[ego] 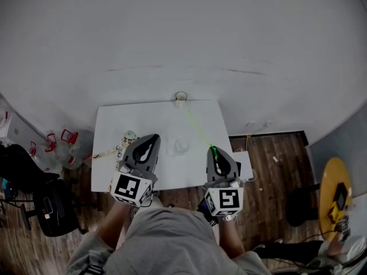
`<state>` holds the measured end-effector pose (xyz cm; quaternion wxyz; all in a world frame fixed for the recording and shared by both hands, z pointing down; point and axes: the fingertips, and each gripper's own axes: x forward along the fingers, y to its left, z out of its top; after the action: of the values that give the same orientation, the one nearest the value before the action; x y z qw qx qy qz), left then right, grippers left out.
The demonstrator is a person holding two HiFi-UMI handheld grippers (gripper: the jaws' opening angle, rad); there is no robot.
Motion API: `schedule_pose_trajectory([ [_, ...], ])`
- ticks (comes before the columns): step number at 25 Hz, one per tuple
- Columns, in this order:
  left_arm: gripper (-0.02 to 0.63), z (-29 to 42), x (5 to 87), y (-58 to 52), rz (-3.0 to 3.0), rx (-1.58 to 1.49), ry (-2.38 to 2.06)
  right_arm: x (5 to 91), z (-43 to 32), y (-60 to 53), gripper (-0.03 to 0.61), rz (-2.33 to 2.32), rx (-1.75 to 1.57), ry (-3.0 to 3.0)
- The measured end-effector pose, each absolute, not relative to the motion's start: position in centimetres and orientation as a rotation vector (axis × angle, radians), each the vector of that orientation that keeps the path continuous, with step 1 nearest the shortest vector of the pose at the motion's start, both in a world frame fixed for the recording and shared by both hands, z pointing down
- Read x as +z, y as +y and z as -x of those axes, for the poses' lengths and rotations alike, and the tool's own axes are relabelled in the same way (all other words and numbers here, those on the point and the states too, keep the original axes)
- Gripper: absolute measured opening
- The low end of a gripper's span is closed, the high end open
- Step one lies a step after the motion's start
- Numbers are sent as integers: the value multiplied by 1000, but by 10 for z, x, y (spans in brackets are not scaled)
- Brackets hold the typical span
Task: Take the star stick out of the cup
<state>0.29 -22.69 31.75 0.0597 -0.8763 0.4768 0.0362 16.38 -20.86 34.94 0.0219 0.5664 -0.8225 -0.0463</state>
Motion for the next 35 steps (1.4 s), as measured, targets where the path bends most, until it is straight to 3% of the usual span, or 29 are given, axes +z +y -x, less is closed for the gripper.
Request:
schedule_pose_trajectory([
  [15,32,11,297,-223,2601,130,1448,293,-162,-211,46,-1786,-232,-2583],
  [35,32,24,300,-214,2576,106,1467,288,-145,-206,46,-1764,-219,-2635],
])
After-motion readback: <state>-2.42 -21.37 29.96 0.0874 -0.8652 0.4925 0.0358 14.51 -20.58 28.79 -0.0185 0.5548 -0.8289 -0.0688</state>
